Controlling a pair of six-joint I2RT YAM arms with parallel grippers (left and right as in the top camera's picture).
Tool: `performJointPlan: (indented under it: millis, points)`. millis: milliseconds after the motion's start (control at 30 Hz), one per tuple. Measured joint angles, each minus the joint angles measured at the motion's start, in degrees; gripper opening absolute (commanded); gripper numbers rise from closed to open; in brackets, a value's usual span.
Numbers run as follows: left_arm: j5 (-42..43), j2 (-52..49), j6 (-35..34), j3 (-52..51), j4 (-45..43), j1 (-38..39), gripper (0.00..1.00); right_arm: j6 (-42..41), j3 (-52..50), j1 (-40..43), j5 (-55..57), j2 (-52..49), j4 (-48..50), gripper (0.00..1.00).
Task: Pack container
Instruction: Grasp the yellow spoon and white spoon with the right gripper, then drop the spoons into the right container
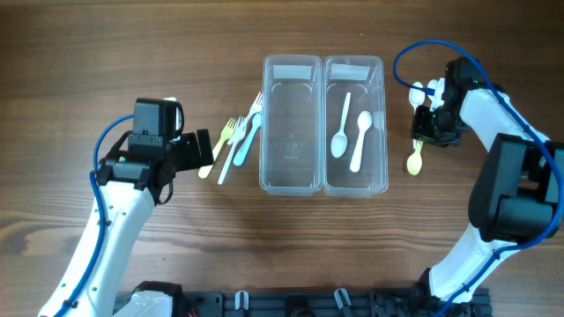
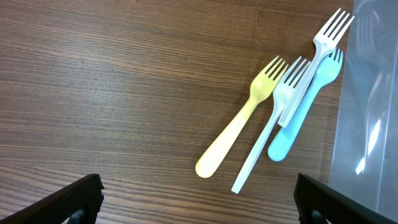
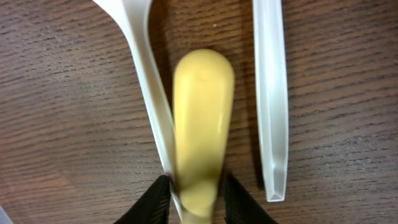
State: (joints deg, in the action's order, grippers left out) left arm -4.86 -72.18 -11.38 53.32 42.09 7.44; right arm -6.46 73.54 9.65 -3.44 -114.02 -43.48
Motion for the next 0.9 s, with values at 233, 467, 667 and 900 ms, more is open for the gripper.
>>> performJointPlan:
  millis: [233,467,667,900]
  points:
    - [0.0,0.0,0.0,0.0,0.0,0.0,1.0,-0.8,0.0,0.0,1.4,0.1,-1.7,0.04]
    - [0.0,0.0,0.0,0.0,0.0,0.0,1.0,-0.8,-1.5,0.0,2.5,4.7,-3.9,0.04]
    - [0.0,0.0,0.0,0.0,0.0,0.0,1.0,-0.8,-1.5,-1.5,-0.7,21.2,-3.8,0.04]
    - [0.0,0.0,0.0,0.0,0.0,0.0,1.0,-2.2,-1.4,-12.1,-8.3,31.7,-3.5,0.05]
